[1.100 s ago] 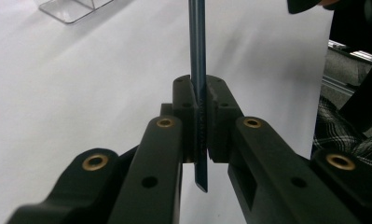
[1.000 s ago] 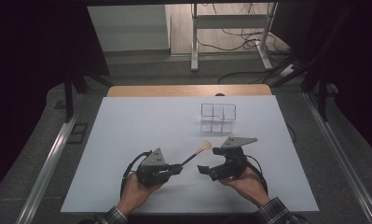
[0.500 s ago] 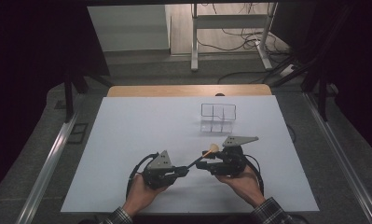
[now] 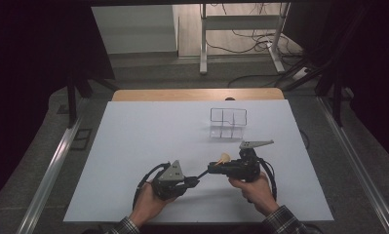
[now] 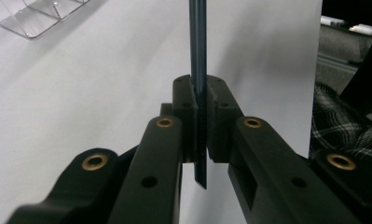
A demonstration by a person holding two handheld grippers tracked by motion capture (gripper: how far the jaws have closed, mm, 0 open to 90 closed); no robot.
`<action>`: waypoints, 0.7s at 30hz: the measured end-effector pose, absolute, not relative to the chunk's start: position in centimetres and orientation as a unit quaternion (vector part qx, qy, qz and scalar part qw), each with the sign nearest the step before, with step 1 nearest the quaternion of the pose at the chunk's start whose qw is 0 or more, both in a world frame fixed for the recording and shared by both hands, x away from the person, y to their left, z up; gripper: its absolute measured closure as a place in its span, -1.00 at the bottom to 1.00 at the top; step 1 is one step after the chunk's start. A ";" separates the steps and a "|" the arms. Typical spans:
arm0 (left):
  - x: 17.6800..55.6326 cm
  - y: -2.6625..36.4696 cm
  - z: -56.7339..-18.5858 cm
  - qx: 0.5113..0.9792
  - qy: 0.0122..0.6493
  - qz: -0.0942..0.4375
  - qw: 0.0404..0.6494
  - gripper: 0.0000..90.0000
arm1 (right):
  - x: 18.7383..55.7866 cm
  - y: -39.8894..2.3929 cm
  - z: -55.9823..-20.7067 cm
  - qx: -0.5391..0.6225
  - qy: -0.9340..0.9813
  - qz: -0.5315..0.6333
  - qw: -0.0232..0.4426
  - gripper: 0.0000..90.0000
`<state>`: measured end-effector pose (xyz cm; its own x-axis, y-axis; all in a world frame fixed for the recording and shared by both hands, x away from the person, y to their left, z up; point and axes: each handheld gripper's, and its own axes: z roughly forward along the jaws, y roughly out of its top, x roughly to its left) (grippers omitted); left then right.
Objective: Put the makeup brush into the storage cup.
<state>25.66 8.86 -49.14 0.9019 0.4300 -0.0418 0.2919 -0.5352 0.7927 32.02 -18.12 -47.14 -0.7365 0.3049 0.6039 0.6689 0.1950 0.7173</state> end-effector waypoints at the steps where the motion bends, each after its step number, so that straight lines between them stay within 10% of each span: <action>1: 25.7 8.8 -49.2 0.875 0.204 0.077 0.431 0.87 | 32.1 -18.2 -47.2 -0.322 -0.748 -0.550 0.184 0.82; 10: 26.3 8.8 -49.4 0.881 0.248 0.080 0.394 -0.46 | 31.3 -17.9 -46.0 -0.307 -0.797 -0.512 0.093 0.86; 21: 26.4 10.2 -49.4 0.879 0.271 0.067 0.387 -0.84 | 30.8 -18.1 -45.4 -0.290 -0.821 -0.491 0.028 0.86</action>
